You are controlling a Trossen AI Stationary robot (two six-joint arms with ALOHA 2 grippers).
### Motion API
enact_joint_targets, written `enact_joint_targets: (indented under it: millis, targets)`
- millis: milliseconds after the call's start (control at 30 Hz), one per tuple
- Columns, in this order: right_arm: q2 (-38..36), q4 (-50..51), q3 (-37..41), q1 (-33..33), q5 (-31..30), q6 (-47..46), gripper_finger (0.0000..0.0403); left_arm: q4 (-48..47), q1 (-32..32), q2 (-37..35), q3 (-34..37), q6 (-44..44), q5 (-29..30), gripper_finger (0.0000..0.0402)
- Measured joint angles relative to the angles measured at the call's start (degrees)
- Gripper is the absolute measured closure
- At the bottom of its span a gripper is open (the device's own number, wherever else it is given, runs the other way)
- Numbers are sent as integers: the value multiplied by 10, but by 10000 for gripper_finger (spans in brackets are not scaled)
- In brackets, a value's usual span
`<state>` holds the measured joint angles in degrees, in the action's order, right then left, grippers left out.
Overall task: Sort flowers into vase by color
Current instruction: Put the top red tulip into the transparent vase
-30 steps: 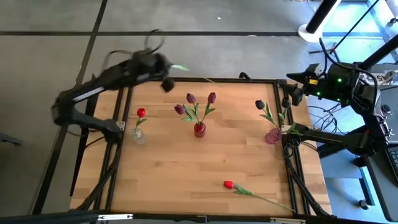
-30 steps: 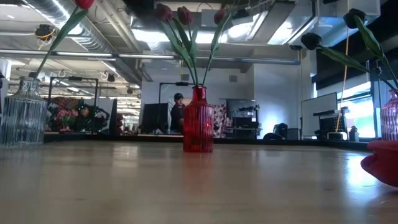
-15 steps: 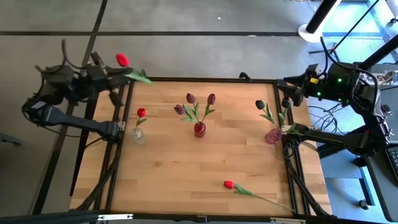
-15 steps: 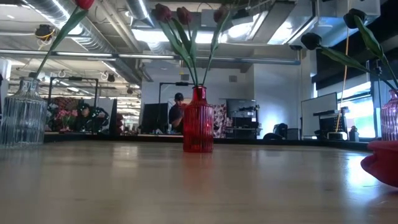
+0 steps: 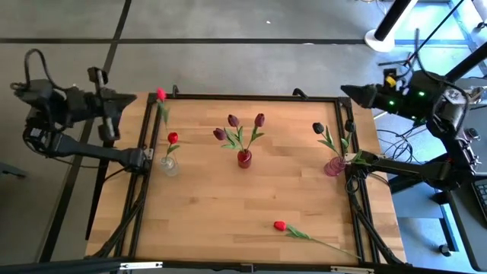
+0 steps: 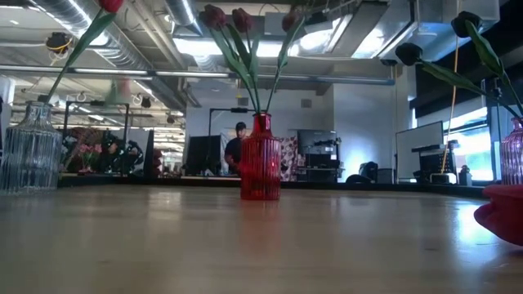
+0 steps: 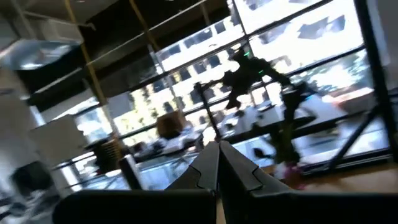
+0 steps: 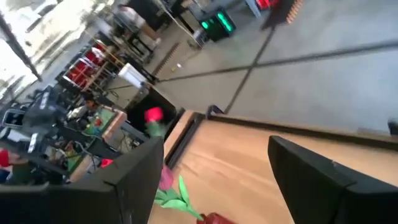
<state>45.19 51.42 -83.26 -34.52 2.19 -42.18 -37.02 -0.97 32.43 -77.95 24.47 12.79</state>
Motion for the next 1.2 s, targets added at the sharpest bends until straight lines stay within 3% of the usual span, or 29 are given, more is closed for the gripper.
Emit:
enact_joint_targets:
  millis: [67,133,300,467,600,800,1200]
  targets:
    - [10,5,0,0,1,-18,114,-14,0,-11,0,-29,-16,401]
    - [19,6,0,0,4,-28,114,-33,0,-18,0,-91,3,401]
    - [46,7,1,0,19,-15,114,-116,0,-10,0,-272,174,401]
    - [70,6,1,0,44,14,114,-224,0,47,0,-478,303,401]
    - [68,6,1,0,45,54,114,-276,-12,108,1,-598,353,401]
    - [36,6,1,0,30,110,114,-290,-103,192,1,-667,302,401]
    - [-57,45,1,0,47,168,114,-298,-446,340,35,-646,89,391]
